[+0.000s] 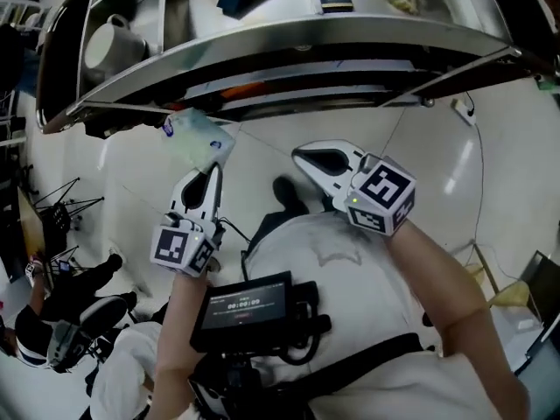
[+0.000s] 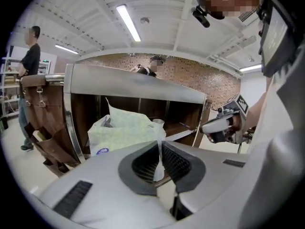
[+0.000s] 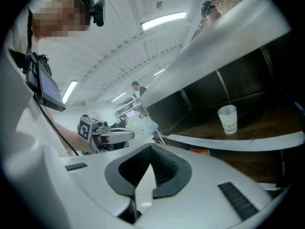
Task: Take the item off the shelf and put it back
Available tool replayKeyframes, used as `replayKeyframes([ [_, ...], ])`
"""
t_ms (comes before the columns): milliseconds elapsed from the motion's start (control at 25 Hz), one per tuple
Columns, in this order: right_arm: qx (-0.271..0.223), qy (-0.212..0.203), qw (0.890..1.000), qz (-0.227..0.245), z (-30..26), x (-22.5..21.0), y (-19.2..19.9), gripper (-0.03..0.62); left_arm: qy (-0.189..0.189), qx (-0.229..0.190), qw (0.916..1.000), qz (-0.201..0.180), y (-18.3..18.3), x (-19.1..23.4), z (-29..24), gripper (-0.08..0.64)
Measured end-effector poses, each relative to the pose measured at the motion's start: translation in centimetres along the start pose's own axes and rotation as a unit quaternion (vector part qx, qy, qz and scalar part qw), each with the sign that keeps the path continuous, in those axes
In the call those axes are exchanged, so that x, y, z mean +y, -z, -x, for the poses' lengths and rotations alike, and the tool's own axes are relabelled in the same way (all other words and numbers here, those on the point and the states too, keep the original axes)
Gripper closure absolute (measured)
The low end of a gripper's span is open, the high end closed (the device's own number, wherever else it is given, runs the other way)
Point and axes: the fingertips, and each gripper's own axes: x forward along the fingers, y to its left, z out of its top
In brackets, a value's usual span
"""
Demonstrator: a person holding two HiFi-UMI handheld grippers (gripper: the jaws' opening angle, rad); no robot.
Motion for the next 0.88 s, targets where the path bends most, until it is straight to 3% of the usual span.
replayKeyframes([
  [240,0.012,-0.045,0.998,0.043,-1.9,3.1,-2.1,0.586,-0.016,-0.013,0.9998,0.008,-1.7,-0.1,3.8,0.541],
  [480,-0.014,-0.082,0.994,0.070,-3.3,6.4,-5.7,0.586,-0.022,-0.045,0.9987,0.014,-4.4,0.1,6.2,0.541],
  [880,-0.026,-0.115,0.988,0.098,-4.5,9.1,-8.1,0.586,-0.031,-0.080,0.9962,0.017,-7.4,0.5,8.4,0.542],
])
